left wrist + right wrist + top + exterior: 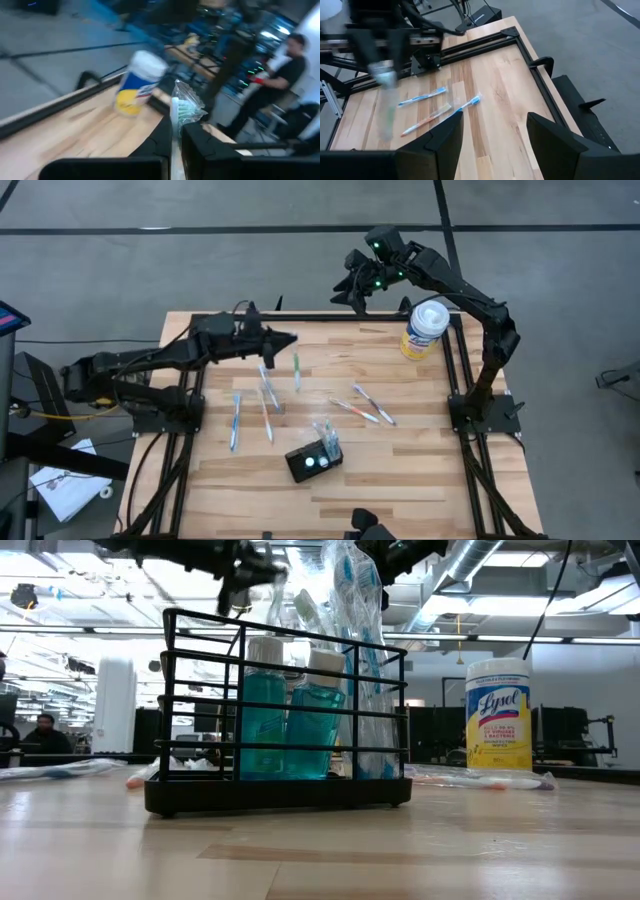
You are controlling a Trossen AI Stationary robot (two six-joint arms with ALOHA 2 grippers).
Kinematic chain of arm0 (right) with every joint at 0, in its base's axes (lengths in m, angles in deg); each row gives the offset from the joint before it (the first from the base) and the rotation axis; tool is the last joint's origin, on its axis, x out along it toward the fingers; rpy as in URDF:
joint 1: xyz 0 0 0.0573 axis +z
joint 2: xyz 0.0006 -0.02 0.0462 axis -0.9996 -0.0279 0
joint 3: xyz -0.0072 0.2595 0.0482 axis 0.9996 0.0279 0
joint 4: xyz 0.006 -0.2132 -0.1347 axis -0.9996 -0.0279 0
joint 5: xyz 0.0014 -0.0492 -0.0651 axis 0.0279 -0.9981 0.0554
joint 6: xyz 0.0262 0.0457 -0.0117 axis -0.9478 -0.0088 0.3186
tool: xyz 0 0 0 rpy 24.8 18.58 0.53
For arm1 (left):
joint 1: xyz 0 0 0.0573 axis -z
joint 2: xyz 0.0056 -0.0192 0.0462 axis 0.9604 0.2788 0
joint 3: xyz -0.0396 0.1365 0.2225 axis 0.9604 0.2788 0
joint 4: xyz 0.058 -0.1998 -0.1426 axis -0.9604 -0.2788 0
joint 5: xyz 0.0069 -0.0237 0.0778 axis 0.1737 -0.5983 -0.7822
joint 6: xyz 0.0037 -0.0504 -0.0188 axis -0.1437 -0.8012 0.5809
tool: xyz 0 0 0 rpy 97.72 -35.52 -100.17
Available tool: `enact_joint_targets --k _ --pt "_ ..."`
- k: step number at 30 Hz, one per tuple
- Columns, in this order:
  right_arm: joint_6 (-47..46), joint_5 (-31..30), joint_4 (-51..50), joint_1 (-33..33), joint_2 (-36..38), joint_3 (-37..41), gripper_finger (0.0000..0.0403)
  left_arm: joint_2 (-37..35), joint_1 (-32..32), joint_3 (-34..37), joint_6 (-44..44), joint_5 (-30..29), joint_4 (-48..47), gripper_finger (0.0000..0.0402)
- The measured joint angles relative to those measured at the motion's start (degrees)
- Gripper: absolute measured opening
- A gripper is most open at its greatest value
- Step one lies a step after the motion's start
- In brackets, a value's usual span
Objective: Pick & Place toothbrushing station
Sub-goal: Put the green toothbrush into the mesh organizer
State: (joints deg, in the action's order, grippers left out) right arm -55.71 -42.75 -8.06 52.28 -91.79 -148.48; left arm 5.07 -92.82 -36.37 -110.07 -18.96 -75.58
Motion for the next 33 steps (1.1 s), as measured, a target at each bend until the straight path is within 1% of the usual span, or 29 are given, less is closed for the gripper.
enact_joint_targets --k 5,9,13,17,21,25,29,33 --pt "-0.2 -0.01 -0.02 -0.47 0.0 0.0 0.0209 5.28 2.31 -5.69 7.12 3.64 0.21 0.0007" --pt "-1.61 -0.04 -0.36 -1.3 0.0 0.0 0.0209 9.38 4.6 -9.69 18.76 4.08 0.45 0.0007" --pt "-1.69 -0.15 -0.9 -2.61 0.0 0.0 0.0209 12.23 5.12 -12.35 27.78 8.43 0.13 0.0007" --pt "-1.69 -1.45 -0.87 -3.8 0.0 0.0 0.0209 12.71 5.19 -14.49 30.85 11.73 0.61 0.0007" --pt "-1.34 -3.41 -0.67 -3.91 0.0 0.0 0.0209 11.8 8.23 -15.61 33.83 12.25 0.55 0.0007" --pt "-1.21 -3.34 -0.31 -3.8 0.0 0.0 0.0209 11.89 12.48 -16.83 34.86 12.11 0.52 0.0007" --pt "-1.17 -3.3 -0.44 -3.39 0.0 0.0 0.0209 13.01 17.45 -18.43 38.53 6.48 0.25 0.0007" --pt "-0.08 -3.04 -1.17 -2.85 0.0 0.0 0.0209 14.17 20.94 -19.88 39.75 1.86 0.83 0.0007"
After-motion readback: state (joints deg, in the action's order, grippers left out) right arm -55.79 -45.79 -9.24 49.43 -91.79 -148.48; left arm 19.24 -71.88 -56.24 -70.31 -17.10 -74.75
